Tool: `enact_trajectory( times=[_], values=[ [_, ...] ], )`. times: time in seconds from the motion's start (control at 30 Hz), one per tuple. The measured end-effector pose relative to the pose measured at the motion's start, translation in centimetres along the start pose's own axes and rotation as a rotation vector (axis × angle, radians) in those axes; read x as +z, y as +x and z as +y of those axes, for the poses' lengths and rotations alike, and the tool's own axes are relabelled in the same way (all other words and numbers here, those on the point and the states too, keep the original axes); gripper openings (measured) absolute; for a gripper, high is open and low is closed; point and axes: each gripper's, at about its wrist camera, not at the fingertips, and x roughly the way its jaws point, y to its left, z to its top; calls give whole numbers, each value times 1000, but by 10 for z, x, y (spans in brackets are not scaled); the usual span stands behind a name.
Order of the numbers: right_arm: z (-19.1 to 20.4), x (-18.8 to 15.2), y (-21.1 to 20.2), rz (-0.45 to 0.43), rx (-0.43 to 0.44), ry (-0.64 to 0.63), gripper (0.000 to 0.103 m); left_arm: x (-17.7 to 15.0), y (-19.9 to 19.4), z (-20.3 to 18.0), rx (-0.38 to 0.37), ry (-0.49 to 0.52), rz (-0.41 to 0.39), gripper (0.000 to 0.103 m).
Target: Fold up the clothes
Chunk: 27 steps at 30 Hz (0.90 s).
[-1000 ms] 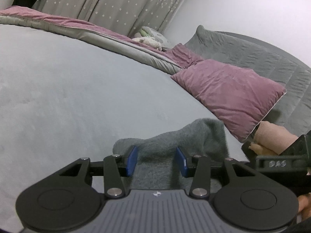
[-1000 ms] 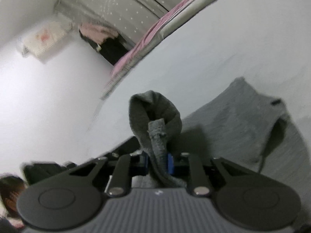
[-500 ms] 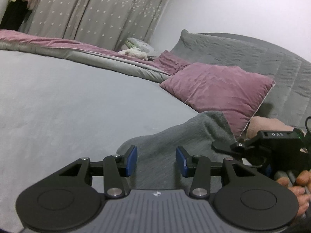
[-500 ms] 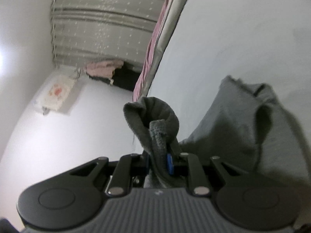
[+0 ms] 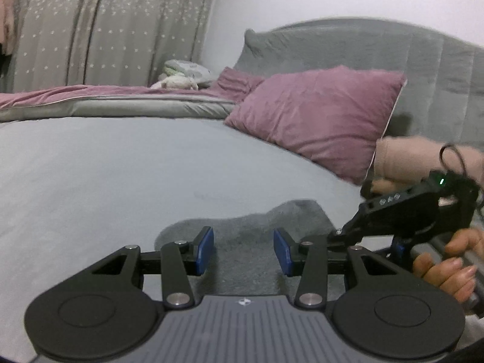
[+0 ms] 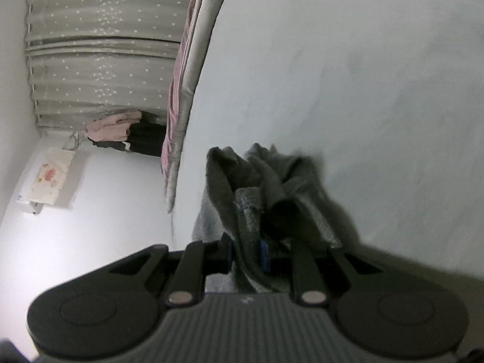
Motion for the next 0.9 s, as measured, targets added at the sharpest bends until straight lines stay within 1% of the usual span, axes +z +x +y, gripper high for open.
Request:
enact_trajectory(
  times=[0.03, 0.1, 0.17, 0.23, 0.33, 0.4, 0.43, 0.53, 0.57, 0.6, 0.63, 0.67, 0.73, 0.8, 0.83, 0.87, 0.9],
  values=[
    [3, 0, 0, -5, -12, -18, 23, -2, 5, -1, 5, 4, 17, 43],
    [11, -1, -3, -26, -30, -68, 45, -5, 13, -1, 20, 10, 47, 43],
    [23, -4, -12, -57, -42, -136, 48, -8, 17, -2, 32, 19, 69, 43],
    [34, -7, -23, -90, -52, -207, 47, -6, 13, -4, 24, 27, 63, 43],
    [46, -8, -34, -134, -57, -289, 45, 1, 4, -4, 8, 13, 26, 43],
    [50, -7, -29, -143, -38, -303, 36, 3, 0, -1, 8, -1, 5, 43],
    [52, -7, -28, -141, -28, -305, 34, 4, 0, 1, 9, -7, 0, 43],
    [58, -6, -15, -156, -64, -328, 32, 1, 4, 7, 14, -16, 8, 43],
    [60, -5, -11, -161, -76, -337, 28, -1, 6, 9, 15, -17, 13, 43],
    [61, -5, -8, -174, -93, -352, 19, -3, 8, 10, 18, -16, 20, 43],
    [62, -4, -6, -198, -105, -367, 12, -6, 11, 11, 28, -10, 28, 43],
    [63, -4, -3, -222, -117, -383, 7, -8, 13, 10, 47, 2, 37, 43],
    [69, -7, -2, -279, -127, -437, 6, -12, 16, 7, 70, 25, 47, 42],
    [77, -11, -1, -297, -195, -511, 6, -16, 16, 3, 80, 52, 52, 42],
    [78, -12, 4, -296, -262, -544, 6, -17, 17, 2, 83, 63, 54, 42],
    [76, -12, 8, -290, -306, -560, 6, -19, 18, 0, 85, 77, 54, 42],
    [72, -12, 11, -279, -323, -549, 6, -20, 19, -1, 86, 88, 52, 42]
  ],
)
